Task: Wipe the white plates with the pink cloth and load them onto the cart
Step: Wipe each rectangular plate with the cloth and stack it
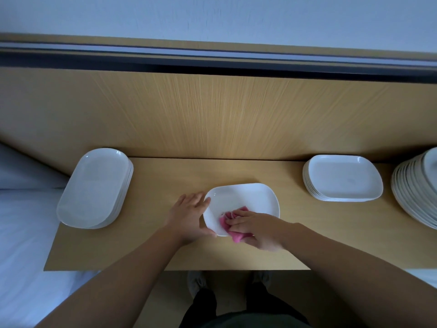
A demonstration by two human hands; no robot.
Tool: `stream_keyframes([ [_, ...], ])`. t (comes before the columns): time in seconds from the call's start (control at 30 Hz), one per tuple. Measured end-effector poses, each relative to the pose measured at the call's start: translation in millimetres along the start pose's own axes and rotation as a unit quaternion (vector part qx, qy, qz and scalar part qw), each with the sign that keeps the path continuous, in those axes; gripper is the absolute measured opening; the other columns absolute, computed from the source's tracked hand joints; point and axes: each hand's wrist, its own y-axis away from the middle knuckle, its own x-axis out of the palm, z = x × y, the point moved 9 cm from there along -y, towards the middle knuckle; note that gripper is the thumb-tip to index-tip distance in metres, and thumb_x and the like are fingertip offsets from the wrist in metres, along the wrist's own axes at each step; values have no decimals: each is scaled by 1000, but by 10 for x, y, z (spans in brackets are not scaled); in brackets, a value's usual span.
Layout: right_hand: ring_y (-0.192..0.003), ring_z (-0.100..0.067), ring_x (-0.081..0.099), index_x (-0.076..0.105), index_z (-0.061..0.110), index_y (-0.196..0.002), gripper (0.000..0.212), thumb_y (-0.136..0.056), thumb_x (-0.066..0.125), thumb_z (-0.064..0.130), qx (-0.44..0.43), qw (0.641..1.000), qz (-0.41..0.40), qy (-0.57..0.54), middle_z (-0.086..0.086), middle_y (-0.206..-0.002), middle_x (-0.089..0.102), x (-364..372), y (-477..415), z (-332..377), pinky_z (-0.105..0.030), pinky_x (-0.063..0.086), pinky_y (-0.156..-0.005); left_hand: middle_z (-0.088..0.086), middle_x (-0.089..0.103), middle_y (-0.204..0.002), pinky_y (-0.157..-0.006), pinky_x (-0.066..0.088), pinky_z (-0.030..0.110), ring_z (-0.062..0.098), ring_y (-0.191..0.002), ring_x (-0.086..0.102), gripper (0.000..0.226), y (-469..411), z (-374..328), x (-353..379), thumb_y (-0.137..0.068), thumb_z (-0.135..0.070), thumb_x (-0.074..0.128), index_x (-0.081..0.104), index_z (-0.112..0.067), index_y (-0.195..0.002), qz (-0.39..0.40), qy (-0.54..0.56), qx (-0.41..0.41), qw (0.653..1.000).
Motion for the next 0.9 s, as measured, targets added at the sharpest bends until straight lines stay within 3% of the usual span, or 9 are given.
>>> stream_keyframes([
  [0.1,-146,-3,8,38,27,-148,46,-102,43,29,26,1000,0,-12,15,-153,33,-10,162,-138,-2,-10,-101,5,4,-161,-120,-1,38,20,-147,0,105,-3,14,10,-72,-78,55,12,-27,-153,12,0,-10,1000],
  [0.2,-141,0,19,53,23,-136,35,-101,45,25,47,999,-4,-20,16,-143,47,-55,326,-268,5,-2,-98,6,4,-161,-120,-2,39,20,-148,-2,105,-11,35,12,-70,-80,53,12,-30,-153,17,-5,-17,1000],
  [0.33,-121,-4,45,63,28,-105,18,-98,46,24,83,996,24,-5,16,-115,61,-37,483,-473,-24,38,-102,6,-1,-161,-118,-5,37,20,-148,-5,104,-19,-24,-43,-72,-78,55,15,-27,-153,12,-15,-4,1000],
  [0.4,-113,-4,49,61,29,-98,16,-97,45,26,99,995,5,-11,16,-108,61,-66,478,-535,-32,44,-96,4,-4,-161,-117,-8,33,18,-148,-6,102,-27,-88,-99,-74,-76,54,20,-21,-152,-3,-34,21,999],
  [0.5,-129,-12,46,64,22,-119,27,-100,46,23,75,992,-98,29,8,-129,61,-243,368,-476,-36,38,-110,-1,0,-162,-114,-11,25,14,-148,-3,89,-18,-211,-119,-79,-70,54,32,-17,-147,-10,-43,82,996],
  [0.6,-120,-27,57,64,12,-124,35,-90,59,11,-5,972,-189,137,0,-131,61,-441,143,-247,-38,45,-103,-3,10,-161,-111,-12,20,12,-148,3,79,21,-335,-47,-87,-61,53,33,-16,-148,16,-37,139,989],
  [0.73,-128,-32,48,64,13,-109,29,-81,62,3,-1,980,-100,173,-5,-143,49,-324,-303,-278,-49,41,-102,-6,7,-161,-108,-9,14,11,-148,0,70,13,-329,80,-95,-48,51,26,-15,-151,69,7,132,989],
  [0.8,-139,-36,34,59,10,-123,40,-83,59,3,25,981,-71,179,-9,-152,37,-261,-395,-377,-54,33,-108,-4,6,-161,-106,-13,13,11,-148,-2,68,-12,-321,113,-96,-45,51,27,-13,-151,83,14,131,988],
  [0.9,-143,-35,27,44,8,-142,55,-89,56,9,48,976,-82,195,-8,-155,32,-255,-342,-488,-47,22,-117,-3,5,-161,-108,-13,15,13,-148,-4,69,-42,-316,149,-96,-44,51,25,-11,-151,98,9,132,986],
])
